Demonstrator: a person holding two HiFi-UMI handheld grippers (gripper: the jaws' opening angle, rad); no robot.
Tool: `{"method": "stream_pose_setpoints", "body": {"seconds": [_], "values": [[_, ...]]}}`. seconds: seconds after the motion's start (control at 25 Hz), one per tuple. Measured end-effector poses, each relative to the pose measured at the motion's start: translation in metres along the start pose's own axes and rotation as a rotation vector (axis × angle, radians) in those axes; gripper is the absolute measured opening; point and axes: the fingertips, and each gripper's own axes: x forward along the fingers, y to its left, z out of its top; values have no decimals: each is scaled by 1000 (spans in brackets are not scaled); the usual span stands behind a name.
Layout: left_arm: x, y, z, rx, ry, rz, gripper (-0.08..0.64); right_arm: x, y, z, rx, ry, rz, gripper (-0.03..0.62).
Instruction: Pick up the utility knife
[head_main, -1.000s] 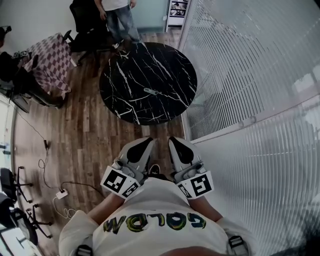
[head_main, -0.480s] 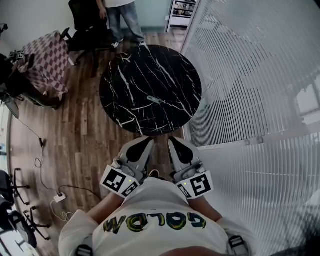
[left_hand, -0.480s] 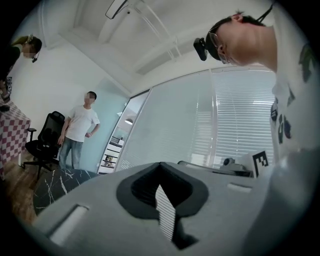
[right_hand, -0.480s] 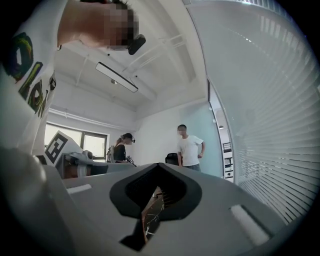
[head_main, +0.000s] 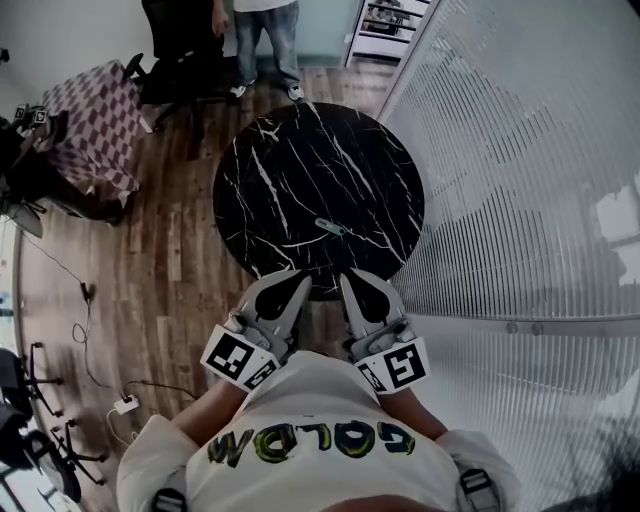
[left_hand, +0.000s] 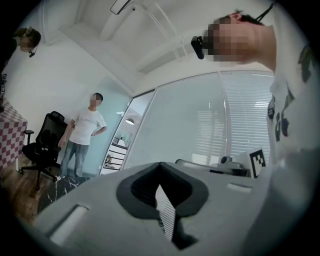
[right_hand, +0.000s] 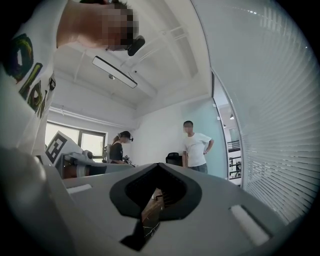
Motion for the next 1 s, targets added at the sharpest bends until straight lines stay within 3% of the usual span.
{"method": "stream_pose_setpoints", "body": {"seconds": [0.36, 1.0], "values": [[22, 48, 1, -12, 28, -10, 3, 46, -18, -12, 21, 12, -19, 2], [97, 79, -31, -39, 97, 41, 3, 69, -98, -45, 42, 104, 14, 2]]}}
